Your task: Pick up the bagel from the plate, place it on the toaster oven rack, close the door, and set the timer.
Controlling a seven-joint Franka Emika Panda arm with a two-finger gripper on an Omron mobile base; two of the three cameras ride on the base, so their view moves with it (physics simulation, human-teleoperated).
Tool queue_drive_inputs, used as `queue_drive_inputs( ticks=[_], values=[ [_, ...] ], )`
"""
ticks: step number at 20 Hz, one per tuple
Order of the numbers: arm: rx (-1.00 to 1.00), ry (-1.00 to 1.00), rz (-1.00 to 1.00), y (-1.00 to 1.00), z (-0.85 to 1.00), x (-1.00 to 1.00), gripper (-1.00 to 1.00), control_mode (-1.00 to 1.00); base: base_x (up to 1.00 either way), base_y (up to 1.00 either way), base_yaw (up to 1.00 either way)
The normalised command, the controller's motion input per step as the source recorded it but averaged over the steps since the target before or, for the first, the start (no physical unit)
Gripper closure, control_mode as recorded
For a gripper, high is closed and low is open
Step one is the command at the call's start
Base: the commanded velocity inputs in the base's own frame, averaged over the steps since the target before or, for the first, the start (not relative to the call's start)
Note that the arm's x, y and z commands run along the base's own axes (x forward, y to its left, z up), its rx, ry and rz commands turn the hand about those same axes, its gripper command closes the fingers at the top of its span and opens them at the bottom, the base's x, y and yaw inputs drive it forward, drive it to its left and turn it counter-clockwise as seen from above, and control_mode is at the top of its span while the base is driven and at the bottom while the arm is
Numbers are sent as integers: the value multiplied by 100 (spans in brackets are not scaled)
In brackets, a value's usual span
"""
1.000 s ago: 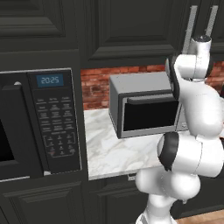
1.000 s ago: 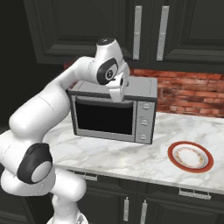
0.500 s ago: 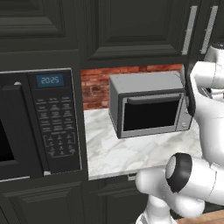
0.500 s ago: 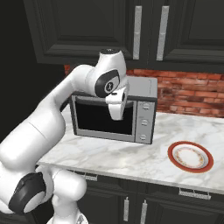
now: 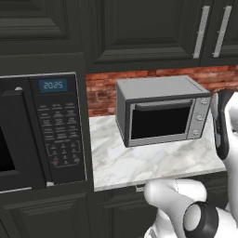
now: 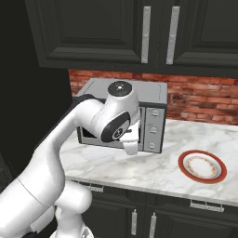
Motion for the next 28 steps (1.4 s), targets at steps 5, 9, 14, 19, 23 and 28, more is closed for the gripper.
queue_drive_inputs(
  ticks=[5,9,14,19,23,28],
  values=[
    [0,0,40,-67,0,-1,-100,-100,0,0,0],
    [-2,1,36,-33,-1,2,-100,-100,0,0,0],
    [-8,13,28,-2,-15,17,-100,-100,0,0,0],
    [-8,7,24,1,-38,5,-100,-100,0,0,0],
    [-8,-2,20,9,-48,-8,-100,-100,0,0,0],
    [-5,-16,12,27,-40,-12,-100,-100,0,0,0]
  ],
)
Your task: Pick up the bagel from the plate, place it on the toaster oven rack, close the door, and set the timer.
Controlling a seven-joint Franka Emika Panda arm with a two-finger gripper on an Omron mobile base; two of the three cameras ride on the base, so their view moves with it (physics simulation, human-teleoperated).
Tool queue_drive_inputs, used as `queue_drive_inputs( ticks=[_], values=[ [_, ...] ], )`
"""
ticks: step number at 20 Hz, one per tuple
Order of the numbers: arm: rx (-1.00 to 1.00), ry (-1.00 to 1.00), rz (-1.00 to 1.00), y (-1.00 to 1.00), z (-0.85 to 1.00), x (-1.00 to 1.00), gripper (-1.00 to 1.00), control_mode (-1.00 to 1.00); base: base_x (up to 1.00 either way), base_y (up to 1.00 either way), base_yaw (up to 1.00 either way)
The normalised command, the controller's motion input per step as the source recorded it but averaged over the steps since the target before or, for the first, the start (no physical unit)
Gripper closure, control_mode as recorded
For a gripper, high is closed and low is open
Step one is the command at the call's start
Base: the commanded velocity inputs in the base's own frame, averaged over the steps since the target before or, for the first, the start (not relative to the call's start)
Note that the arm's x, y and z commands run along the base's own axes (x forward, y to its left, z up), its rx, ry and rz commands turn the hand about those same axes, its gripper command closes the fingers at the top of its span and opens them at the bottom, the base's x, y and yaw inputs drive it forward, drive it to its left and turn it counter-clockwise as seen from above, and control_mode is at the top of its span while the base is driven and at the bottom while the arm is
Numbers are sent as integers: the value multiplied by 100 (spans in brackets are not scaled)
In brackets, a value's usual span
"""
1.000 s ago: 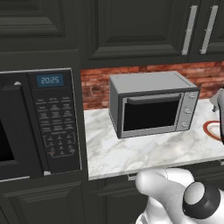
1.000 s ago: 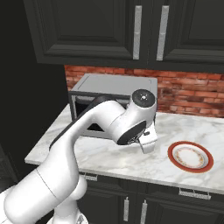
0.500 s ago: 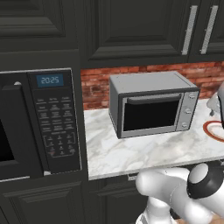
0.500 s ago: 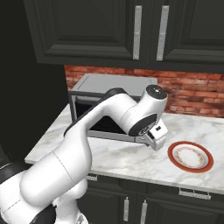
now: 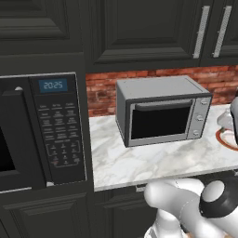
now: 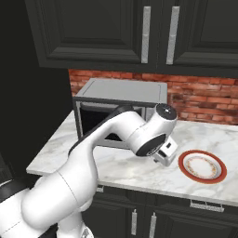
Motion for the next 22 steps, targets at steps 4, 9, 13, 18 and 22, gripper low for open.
queue_drive_inputs(
  ticks=[4,9,13,18,22],
  values=[
    [-2,-24,5,37,-28,0,-100,-100,0,0,0],
    [-4,-17,3,19,-23,16,-100,-100,0,0,0],
    [-5,0,4,0,-19,39,-100,-100,0,0,0],
    [-2,2,7,0,-7,54,-100,-100,0,0,0],
    [0,3,12,-12,0,49,-100,-100,0,0,0]
  ],
)
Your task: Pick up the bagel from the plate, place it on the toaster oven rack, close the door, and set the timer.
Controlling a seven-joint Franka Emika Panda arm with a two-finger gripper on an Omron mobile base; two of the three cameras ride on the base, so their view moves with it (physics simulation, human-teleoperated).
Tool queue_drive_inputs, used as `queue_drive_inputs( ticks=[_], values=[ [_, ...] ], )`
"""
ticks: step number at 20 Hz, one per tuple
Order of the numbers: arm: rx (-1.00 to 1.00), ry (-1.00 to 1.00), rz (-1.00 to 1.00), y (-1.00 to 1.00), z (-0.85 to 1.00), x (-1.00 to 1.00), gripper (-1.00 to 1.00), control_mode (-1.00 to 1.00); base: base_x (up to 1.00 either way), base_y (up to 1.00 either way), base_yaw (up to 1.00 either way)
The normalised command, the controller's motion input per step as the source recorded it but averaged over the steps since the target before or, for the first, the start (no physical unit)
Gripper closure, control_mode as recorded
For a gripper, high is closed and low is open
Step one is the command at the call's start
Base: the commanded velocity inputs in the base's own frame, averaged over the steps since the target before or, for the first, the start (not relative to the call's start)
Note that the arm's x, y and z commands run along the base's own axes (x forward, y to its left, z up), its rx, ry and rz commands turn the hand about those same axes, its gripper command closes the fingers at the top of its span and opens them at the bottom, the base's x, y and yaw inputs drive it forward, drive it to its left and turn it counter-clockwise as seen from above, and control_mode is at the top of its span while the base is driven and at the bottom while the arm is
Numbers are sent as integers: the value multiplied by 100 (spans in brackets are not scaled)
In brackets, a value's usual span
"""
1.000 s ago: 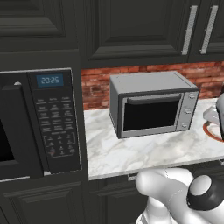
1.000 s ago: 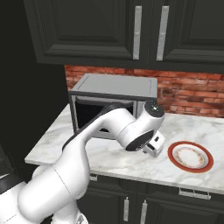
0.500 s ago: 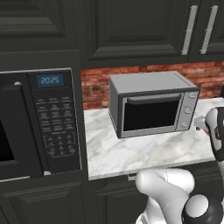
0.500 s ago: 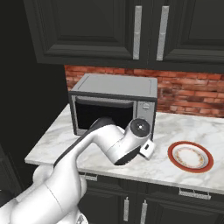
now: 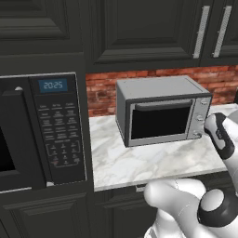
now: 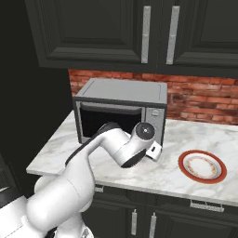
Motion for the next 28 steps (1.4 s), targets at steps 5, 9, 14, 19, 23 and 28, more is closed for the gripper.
queue_drive_inputs(
  ticks=[5,9,14,19,23,28],
  values=[
    [0,0,14,-24,0,22,-100,-100,0,0,0],
    [0,1,15,-25,0,14,-100,-100,0,0,0],
    [0,2,14,-2,0,25,-100,-100,0,0,0],
    [0,5,10,4,-5,23,-100,-100,0,0,0],
    [0,4,10,8,-25,2,-100,-100,0,0,0],
    [0,0,9,14,-18,3,-100,-100,0,0,0]
  ],
)
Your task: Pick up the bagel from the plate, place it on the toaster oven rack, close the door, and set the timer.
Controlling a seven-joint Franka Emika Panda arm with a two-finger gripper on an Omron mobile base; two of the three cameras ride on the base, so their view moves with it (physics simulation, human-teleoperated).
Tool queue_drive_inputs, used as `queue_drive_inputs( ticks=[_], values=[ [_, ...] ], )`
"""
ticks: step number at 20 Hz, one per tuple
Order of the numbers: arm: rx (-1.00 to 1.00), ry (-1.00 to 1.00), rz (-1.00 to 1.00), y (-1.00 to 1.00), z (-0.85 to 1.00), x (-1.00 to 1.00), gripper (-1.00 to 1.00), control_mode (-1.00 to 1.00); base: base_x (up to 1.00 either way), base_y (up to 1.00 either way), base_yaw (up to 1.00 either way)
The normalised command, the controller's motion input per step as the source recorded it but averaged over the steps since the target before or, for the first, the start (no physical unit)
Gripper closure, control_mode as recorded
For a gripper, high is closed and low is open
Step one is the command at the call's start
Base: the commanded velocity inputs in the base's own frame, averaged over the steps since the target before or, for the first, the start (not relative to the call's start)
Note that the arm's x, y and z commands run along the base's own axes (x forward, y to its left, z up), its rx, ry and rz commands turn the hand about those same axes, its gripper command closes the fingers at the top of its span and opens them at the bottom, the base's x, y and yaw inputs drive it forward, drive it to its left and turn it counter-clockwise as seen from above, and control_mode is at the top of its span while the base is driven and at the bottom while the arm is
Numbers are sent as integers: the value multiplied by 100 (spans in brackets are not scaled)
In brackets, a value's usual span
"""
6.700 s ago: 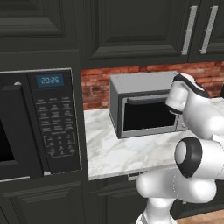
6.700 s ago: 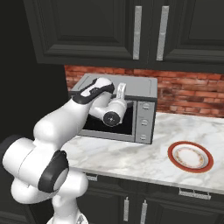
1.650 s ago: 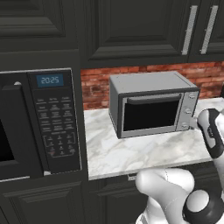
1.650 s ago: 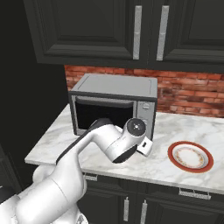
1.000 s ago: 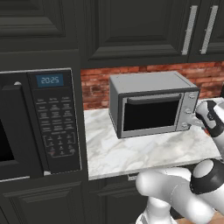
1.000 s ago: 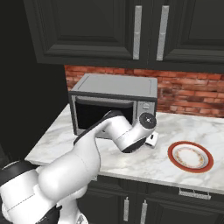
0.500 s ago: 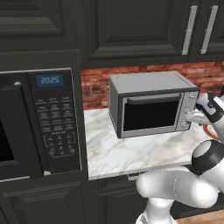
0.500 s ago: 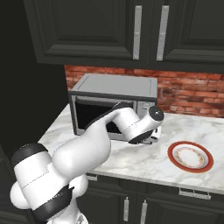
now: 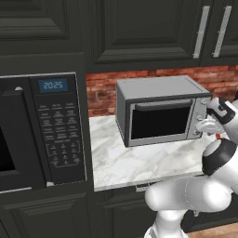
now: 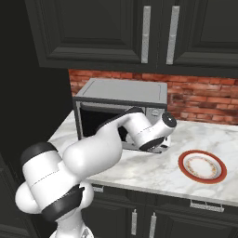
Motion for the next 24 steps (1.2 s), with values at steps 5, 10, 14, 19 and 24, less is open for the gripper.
queue_drive_inputs(
  ticks=[5,10,14,19,24],
  values=[
    [0,0,9,11,-5,25,-100,-100,0,0,0],
    [0,0,7,0,-7,12,-100,-100,0,0,0],
    [0,0,5,0,-11,6,-100,-100,0,0,0],
    [0,0,4,0,-10,5,-100,-100,0,0,0],
    [0,-4,3,0,-3,2,-100,-100,0,0,0]
  ],
)
